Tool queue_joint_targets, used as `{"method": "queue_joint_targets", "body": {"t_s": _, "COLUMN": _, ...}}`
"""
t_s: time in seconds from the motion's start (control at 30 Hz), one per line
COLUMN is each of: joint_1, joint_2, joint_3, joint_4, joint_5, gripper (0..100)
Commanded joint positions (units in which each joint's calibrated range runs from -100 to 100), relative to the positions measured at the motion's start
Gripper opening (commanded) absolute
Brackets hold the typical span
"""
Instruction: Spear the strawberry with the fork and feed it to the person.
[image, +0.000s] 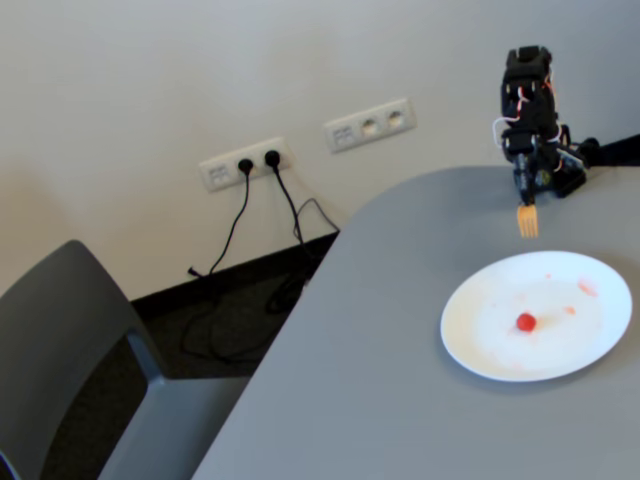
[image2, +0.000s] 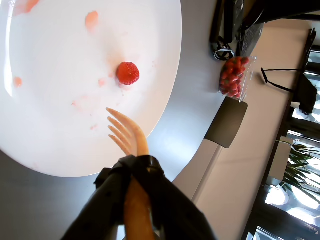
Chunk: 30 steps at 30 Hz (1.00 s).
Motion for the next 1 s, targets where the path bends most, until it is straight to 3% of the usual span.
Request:
{"method": "queue_joint_targets", "body": {"t_s": 0.0, "joint_1": -0.36, "joint_2": -41.2, "joint_3": 38.59, "joint_4": -12.45, "joint_5": 0.25, "gripper": 2}}
{"method": "queue_joint_targets", "body": {"t_s": 0.97, "joint_1": -0.29, "joint_2": -41.96, "joint_3": 38.59, "joint_4": -12.45, "joint_5": 0.2, "gripper": 1}}
